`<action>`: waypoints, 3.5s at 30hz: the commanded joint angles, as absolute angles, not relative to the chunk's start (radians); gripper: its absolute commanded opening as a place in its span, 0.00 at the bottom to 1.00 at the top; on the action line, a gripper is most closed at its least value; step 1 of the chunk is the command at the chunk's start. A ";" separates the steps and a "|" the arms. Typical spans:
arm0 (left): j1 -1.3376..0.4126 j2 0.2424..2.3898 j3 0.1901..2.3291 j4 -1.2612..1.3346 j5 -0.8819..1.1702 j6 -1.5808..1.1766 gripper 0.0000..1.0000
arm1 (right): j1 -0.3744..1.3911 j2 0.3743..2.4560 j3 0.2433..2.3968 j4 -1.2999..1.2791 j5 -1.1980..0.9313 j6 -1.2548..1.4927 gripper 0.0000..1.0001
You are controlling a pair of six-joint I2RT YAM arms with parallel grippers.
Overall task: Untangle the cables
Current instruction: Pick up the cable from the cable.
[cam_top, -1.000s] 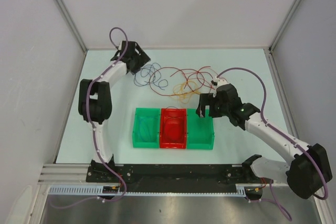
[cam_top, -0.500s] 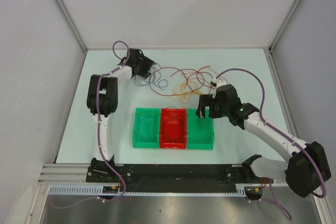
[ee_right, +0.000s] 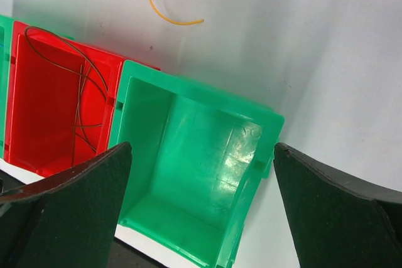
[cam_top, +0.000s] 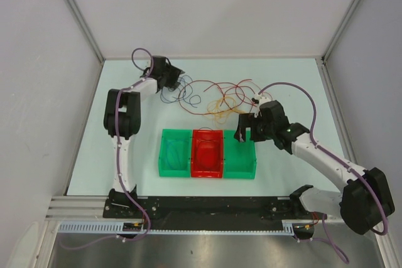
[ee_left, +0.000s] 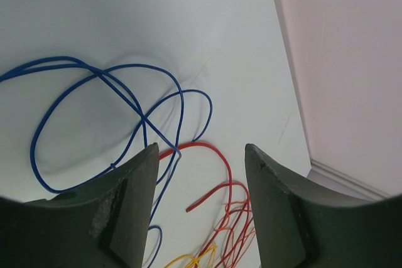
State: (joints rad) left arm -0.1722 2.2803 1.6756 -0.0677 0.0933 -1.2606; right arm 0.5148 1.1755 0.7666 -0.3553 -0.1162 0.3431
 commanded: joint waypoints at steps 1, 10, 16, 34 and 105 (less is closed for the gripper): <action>-0.161 2.295 1.732 -0.094 0.020 -1.267 0.62 | 0.502 1.184 0.764 -0.318 -0.138 0.333 1.00; -0.160 2.350 1.812 -0.167 0.003 -1.258 0.51 | 0.488 1.198 0.761 -0.310 -0.149 0.330 1.00; -0.156 2.408 1.884 -0.193 0.011 -1.247 0.16 | 0.486 1.197 0.761 -0.318 -0.129 0.347 1.00; -0.163 2.013 1.917 -0.123 0.137 -1.097 0.00 | 0.486 1.115 0.785 -0.350 -0.189 0.394 1.00; -0.262 1.132 1.894 -0.707 0.271 -0.406 0.00 | 0.495 0.680 1.017 -0.756 0.598 0.498 1.00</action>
